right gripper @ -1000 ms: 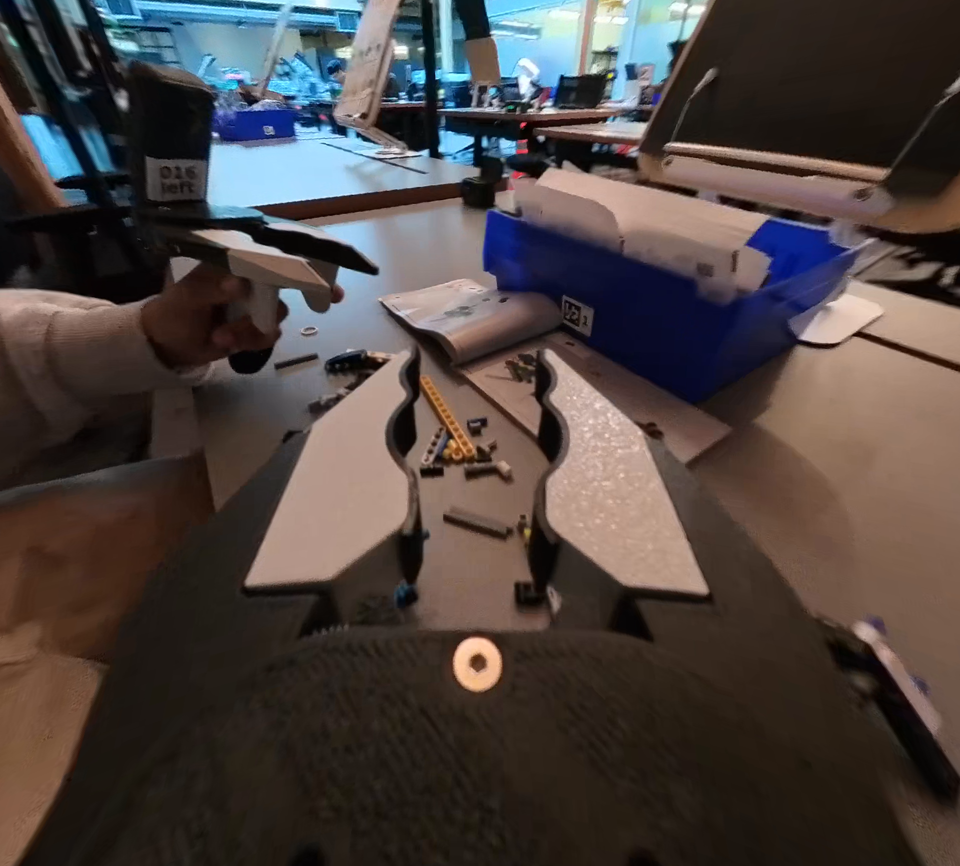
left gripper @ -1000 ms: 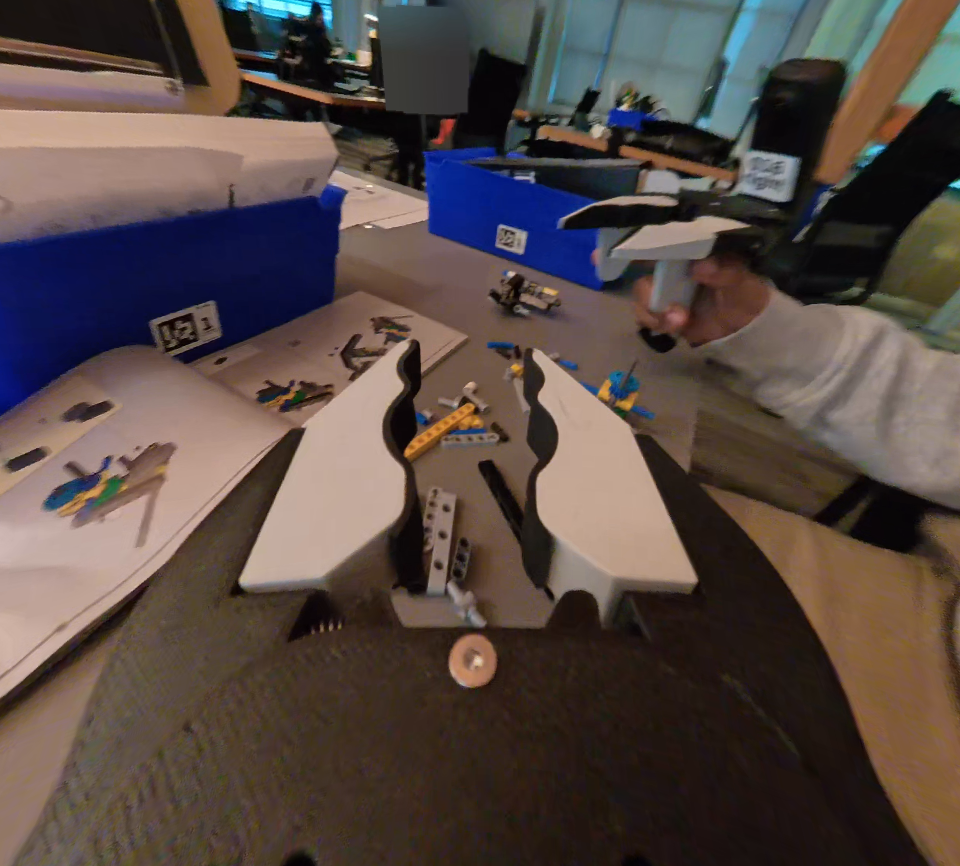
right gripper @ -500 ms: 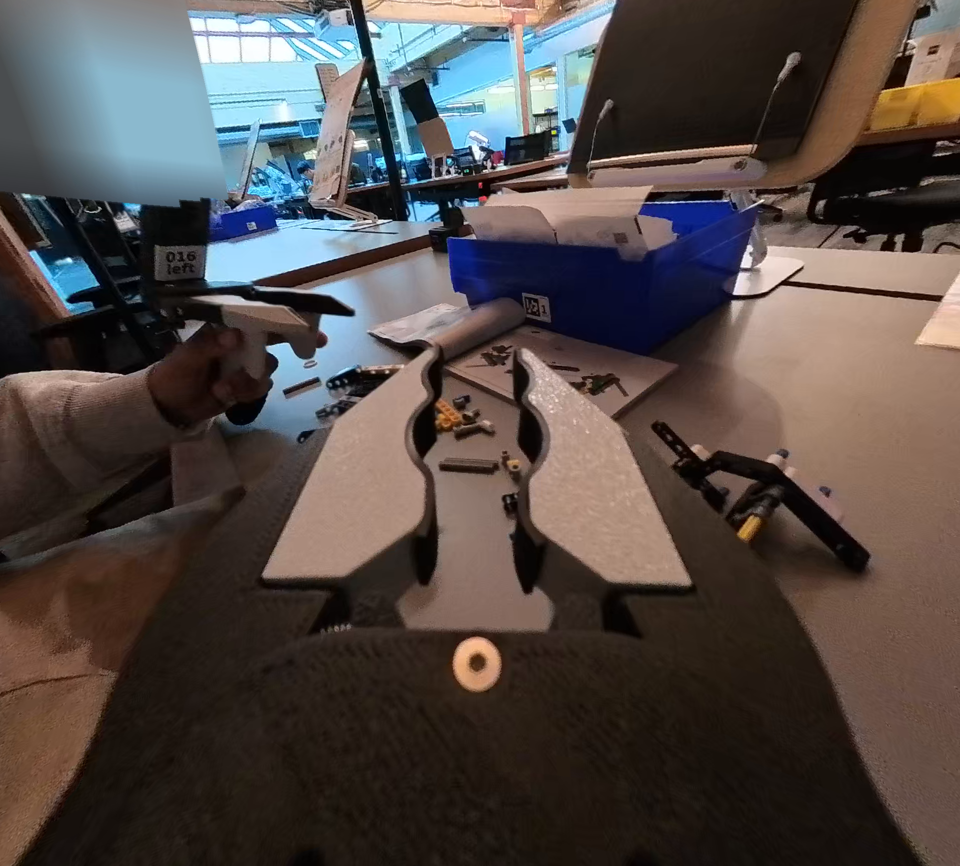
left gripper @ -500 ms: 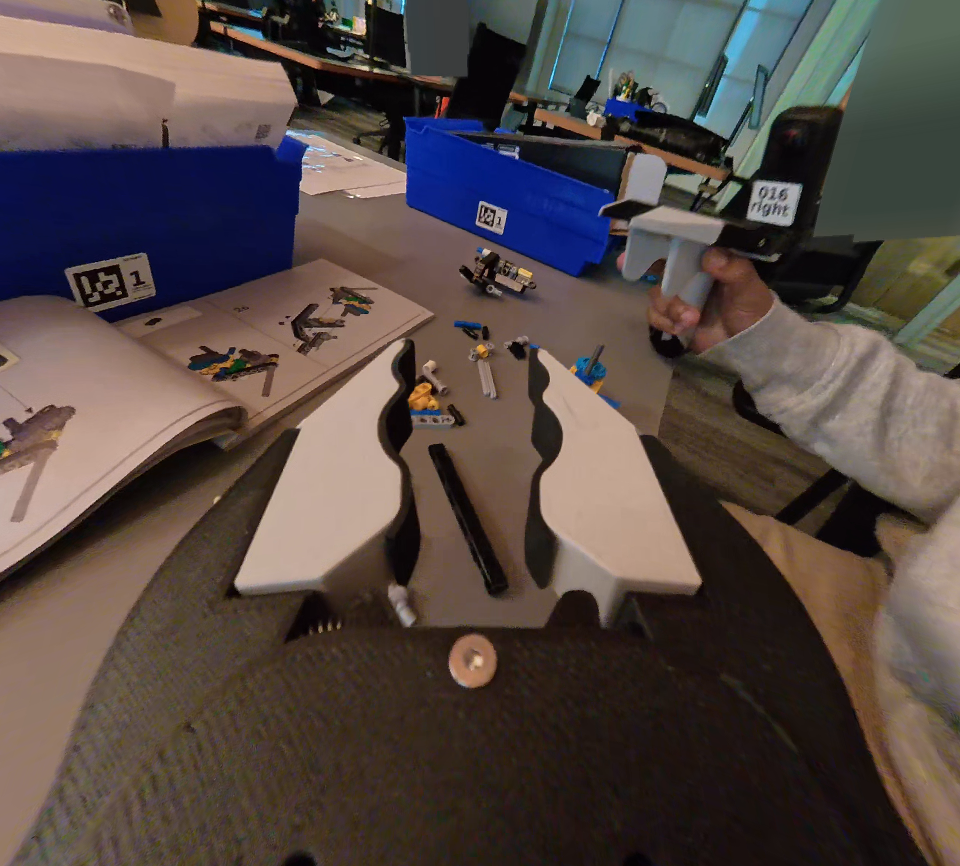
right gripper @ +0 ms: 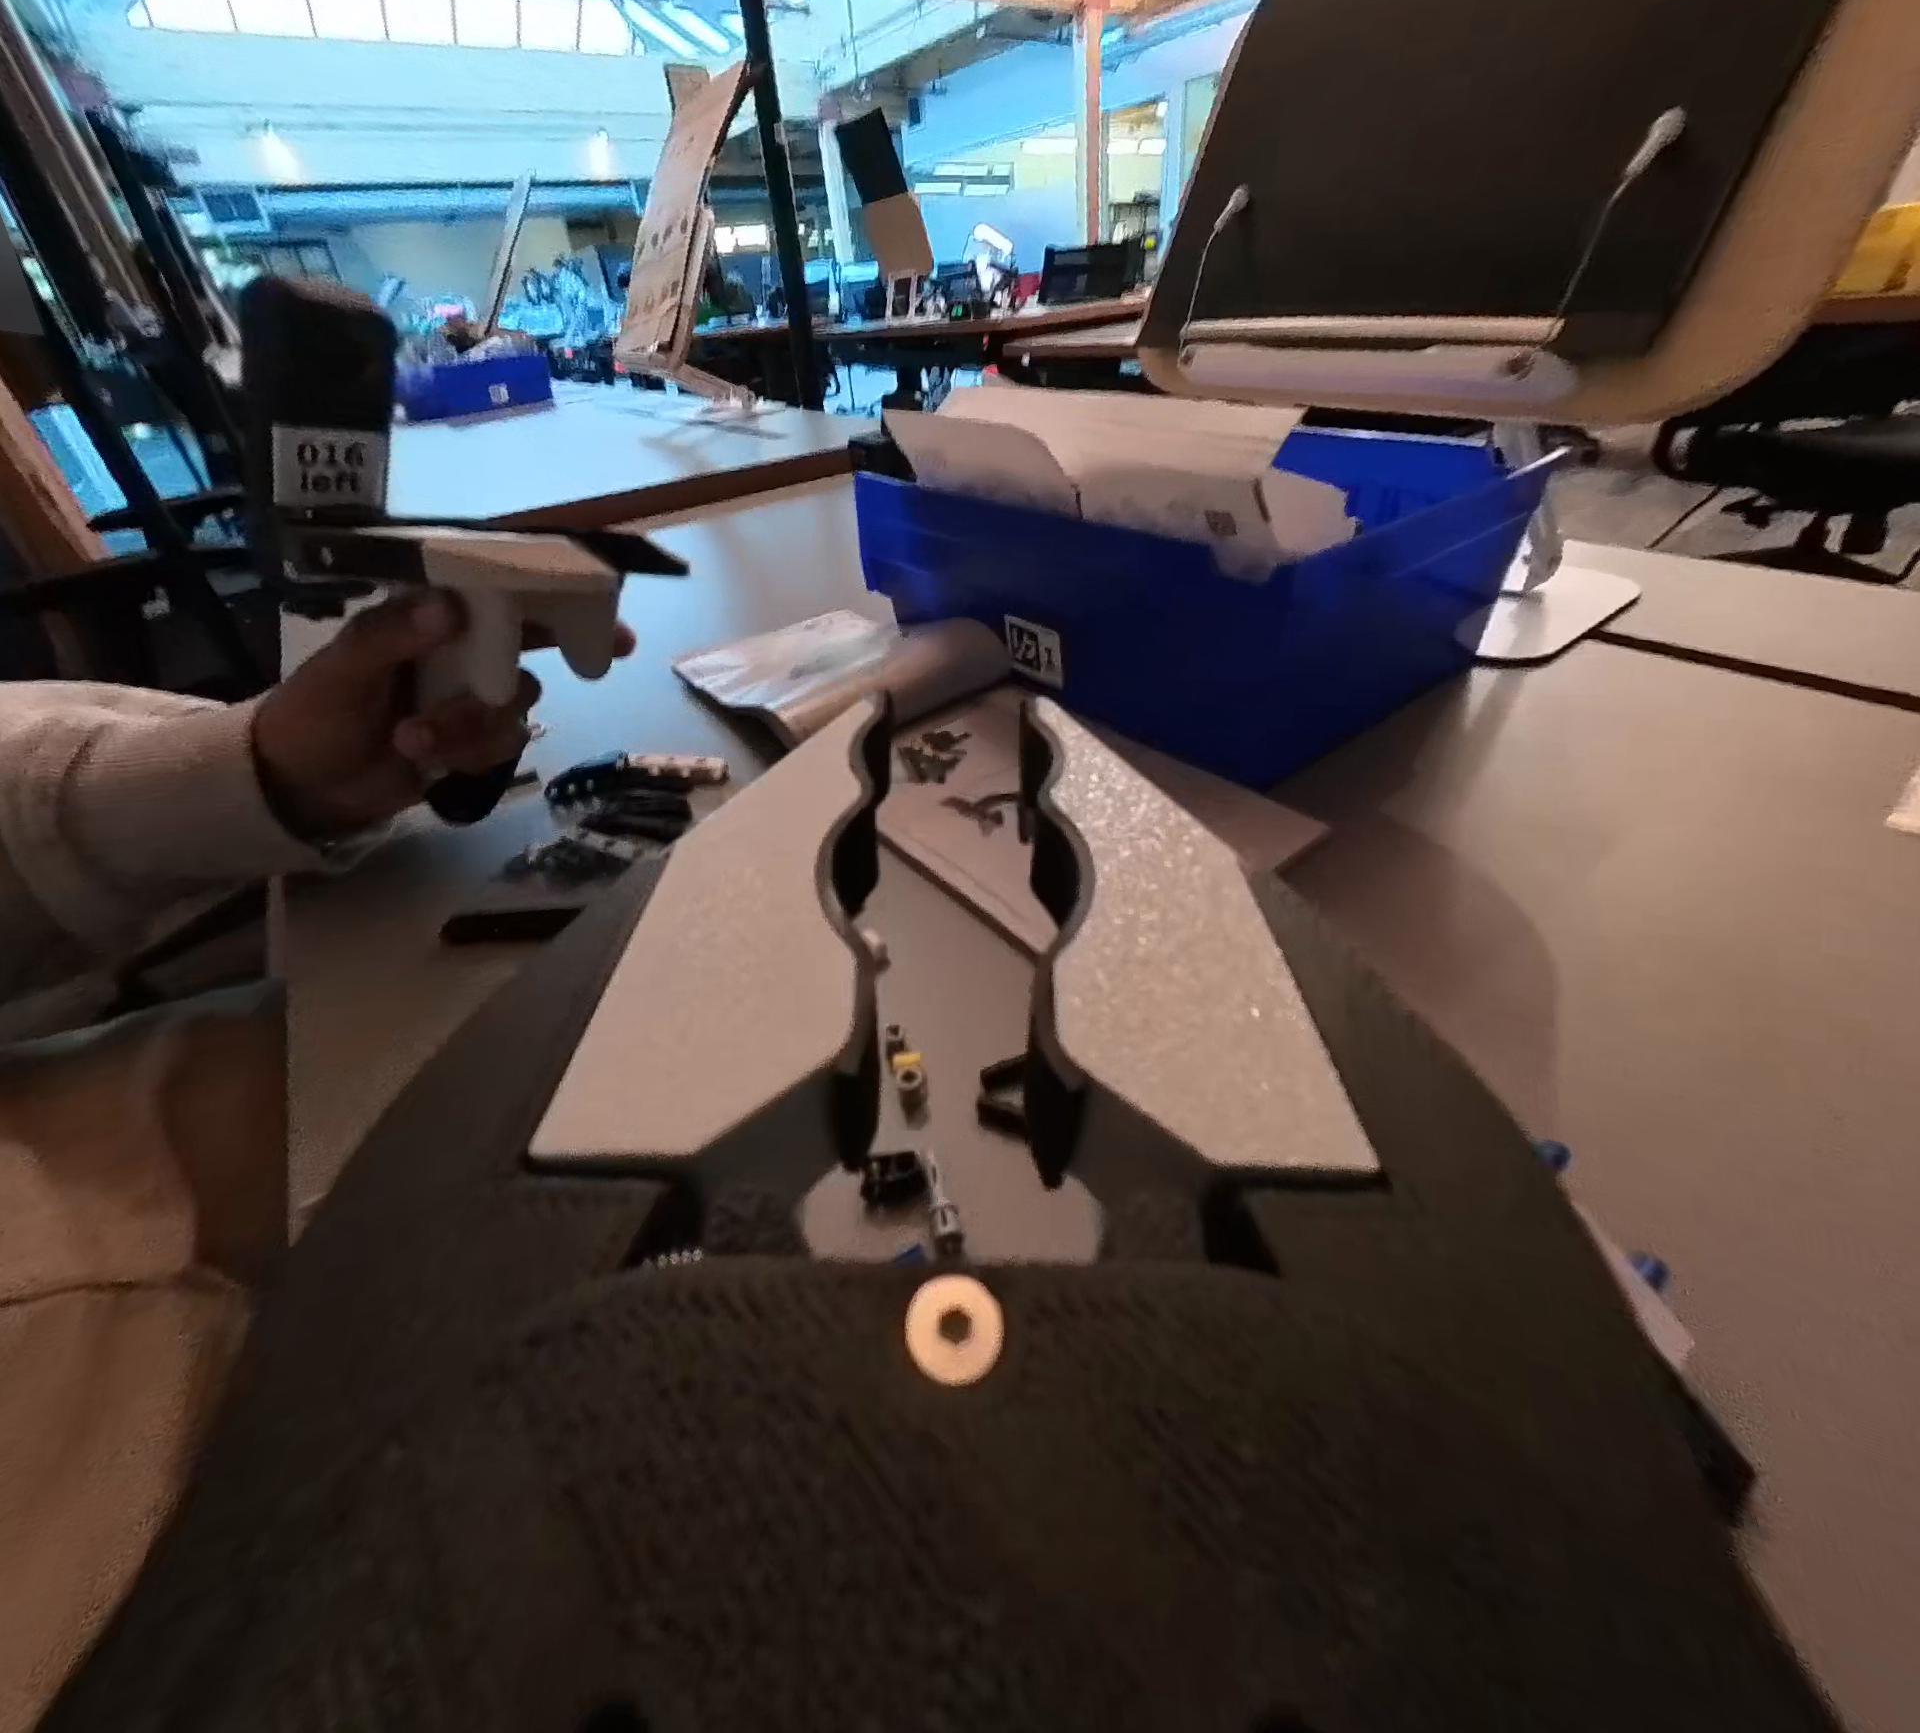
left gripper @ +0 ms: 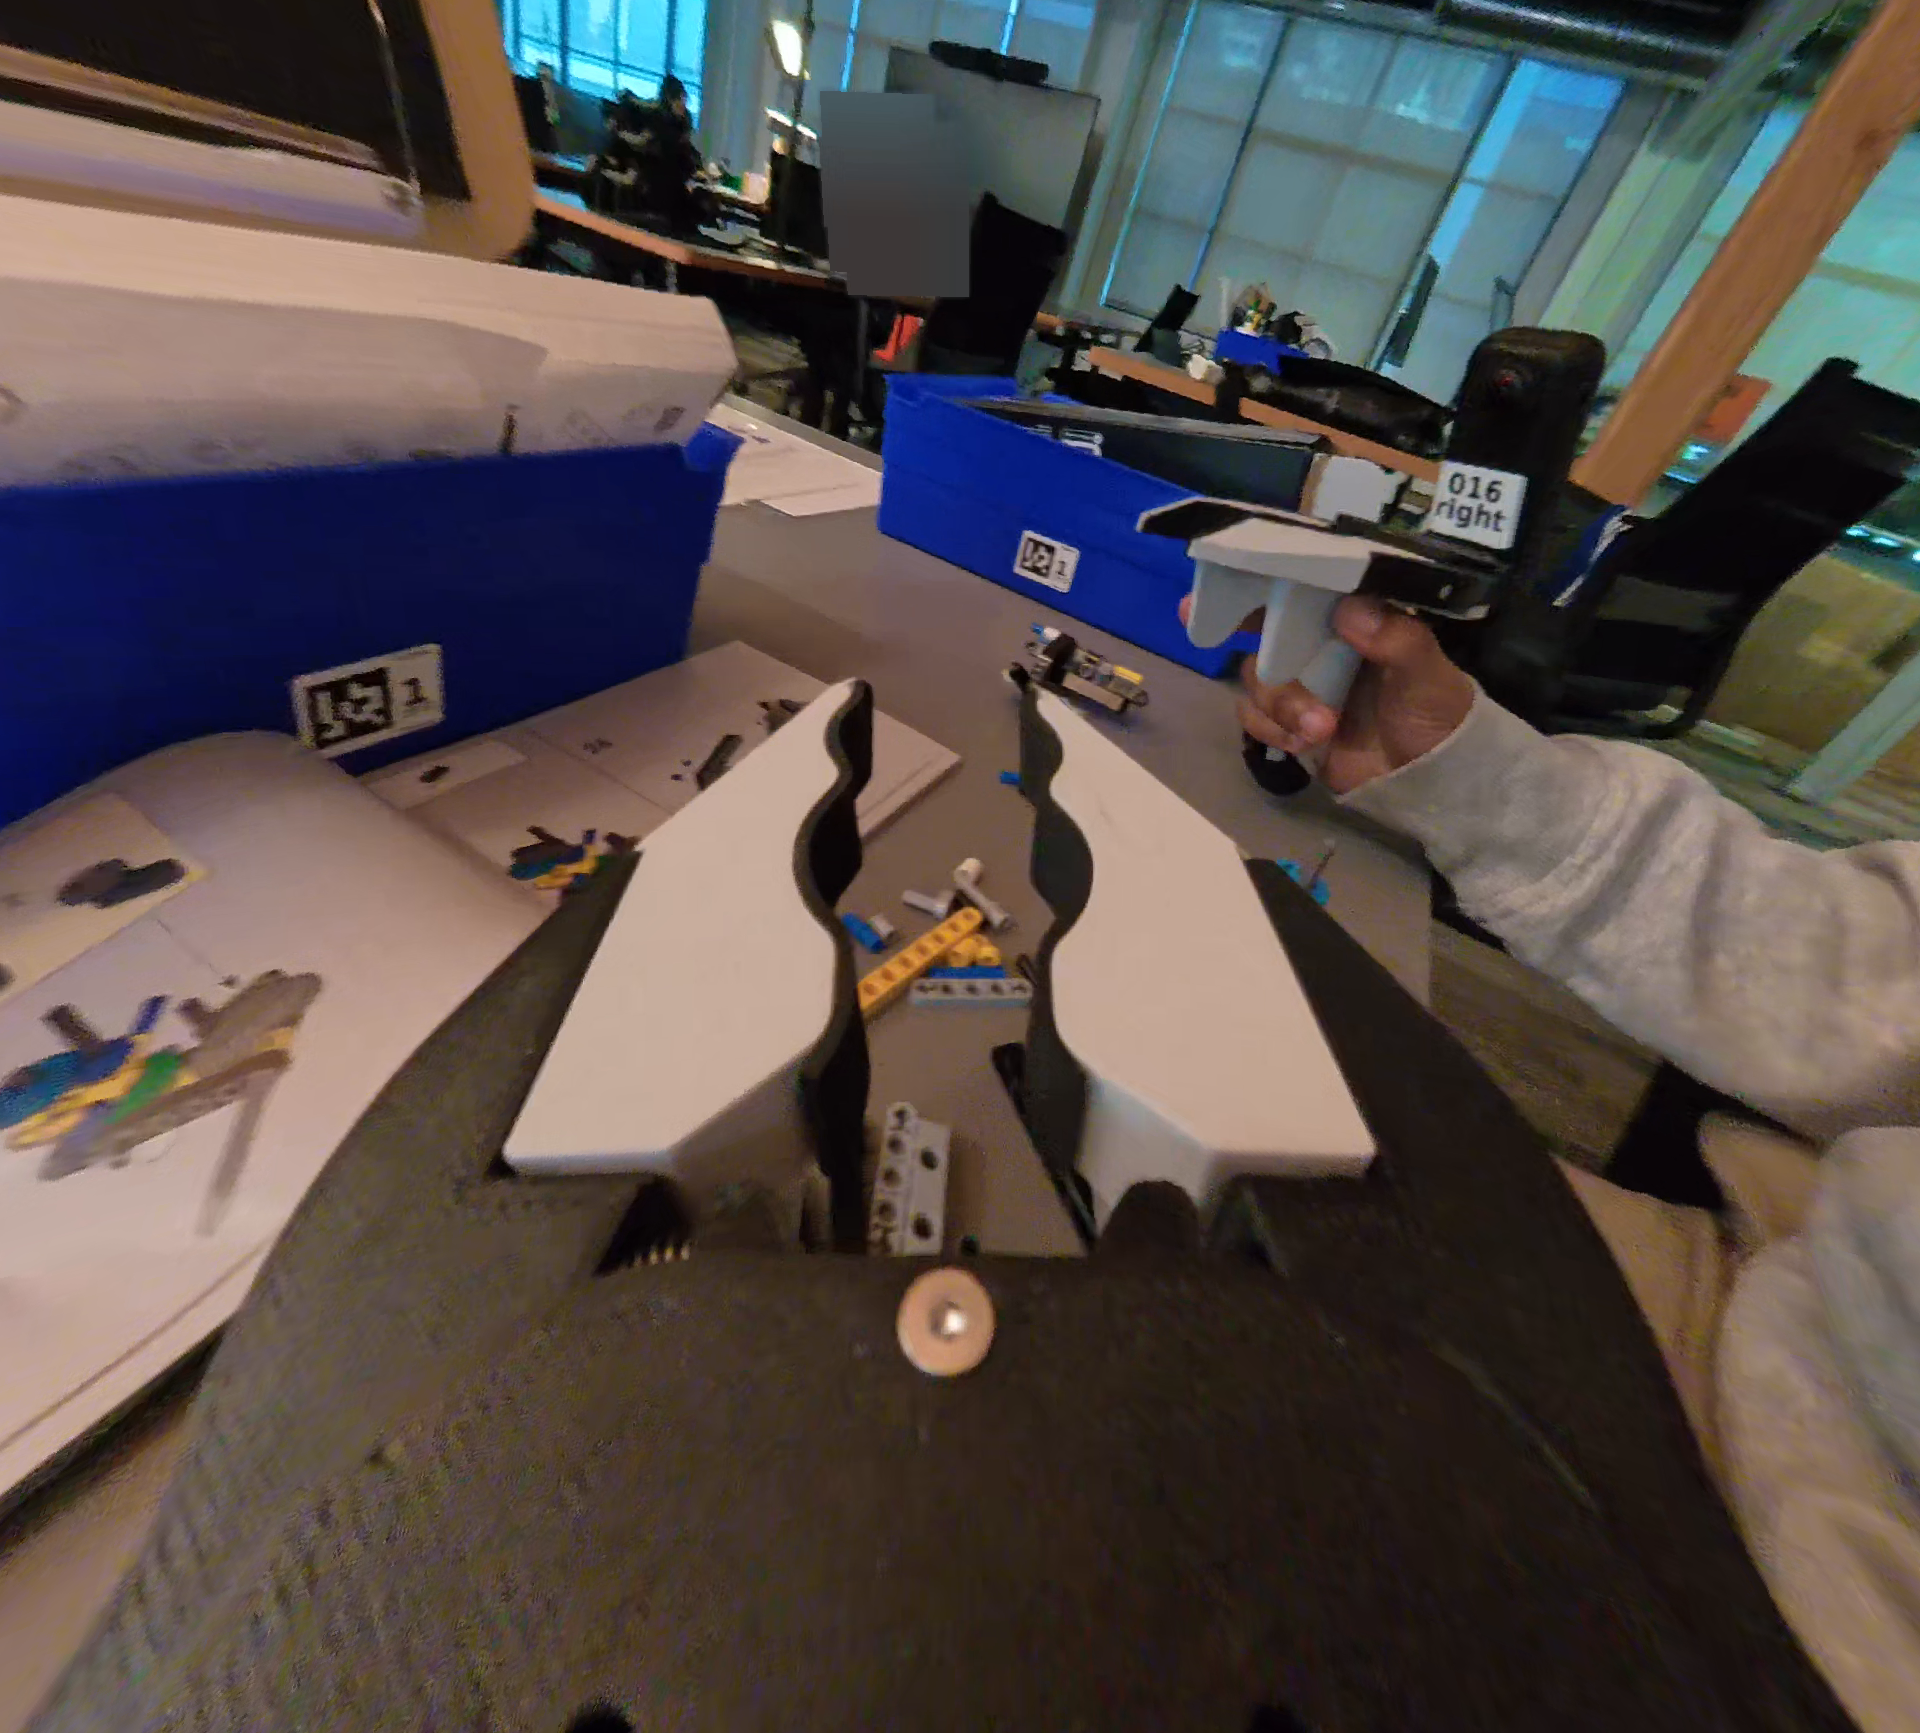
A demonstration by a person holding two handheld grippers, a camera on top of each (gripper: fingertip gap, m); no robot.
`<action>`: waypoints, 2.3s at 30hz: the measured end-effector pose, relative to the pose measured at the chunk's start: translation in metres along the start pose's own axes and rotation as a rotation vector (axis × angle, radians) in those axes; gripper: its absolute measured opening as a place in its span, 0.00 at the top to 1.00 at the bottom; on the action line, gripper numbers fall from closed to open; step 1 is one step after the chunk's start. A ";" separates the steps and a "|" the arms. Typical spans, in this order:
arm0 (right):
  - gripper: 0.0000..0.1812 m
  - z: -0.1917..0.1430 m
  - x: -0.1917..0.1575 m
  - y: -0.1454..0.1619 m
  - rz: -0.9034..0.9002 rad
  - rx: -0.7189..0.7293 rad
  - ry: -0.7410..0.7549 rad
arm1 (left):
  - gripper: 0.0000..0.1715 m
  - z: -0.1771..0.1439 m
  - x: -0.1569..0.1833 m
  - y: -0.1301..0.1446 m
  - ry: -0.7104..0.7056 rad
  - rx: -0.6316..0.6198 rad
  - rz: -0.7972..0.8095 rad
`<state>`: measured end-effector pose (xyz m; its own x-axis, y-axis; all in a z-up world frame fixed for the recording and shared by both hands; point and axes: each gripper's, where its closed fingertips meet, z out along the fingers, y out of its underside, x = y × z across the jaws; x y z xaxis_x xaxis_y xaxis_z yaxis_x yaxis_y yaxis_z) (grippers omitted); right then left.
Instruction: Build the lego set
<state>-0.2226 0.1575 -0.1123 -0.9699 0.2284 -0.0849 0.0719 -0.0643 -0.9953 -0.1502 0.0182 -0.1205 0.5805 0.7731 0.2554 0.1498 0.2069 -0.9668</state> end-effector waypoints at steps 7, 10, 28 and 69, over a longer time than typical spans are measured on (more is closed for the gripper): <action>0.88 -0.004 -0.020 0.006 -0.003 -0.031 0.001 | 0.90 -0.018 -0.014 -0.004 -0.061 0.051 -0.021; 0.88 -0.003 -0.016 0.012 -0.018 -0.055 0.033 | 0.92 -0.016 -0.018 0.000 -0.080 0.031 -0.017; 0.85 0.005 -0.014 0.021 0.062 -0.083 -0.006 | 0.92 -0.007 -0.029 0.011 -0.107 -0.021 -0.044; 0.84 -0.001 -0.001 0.019 0.121 -0.065 0.037 | 0.91 -0.006 -0.018 0.005 -0.088 0.003 0.047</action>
<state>-0.2205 0.1572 -0.1310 -0.9441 0.2582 -0.2049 0.2040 -0.0305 -0.9785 -0.1553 0.0017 -0.1296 0.5144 0.8316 0.2092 0.1212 0.1710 -0.9778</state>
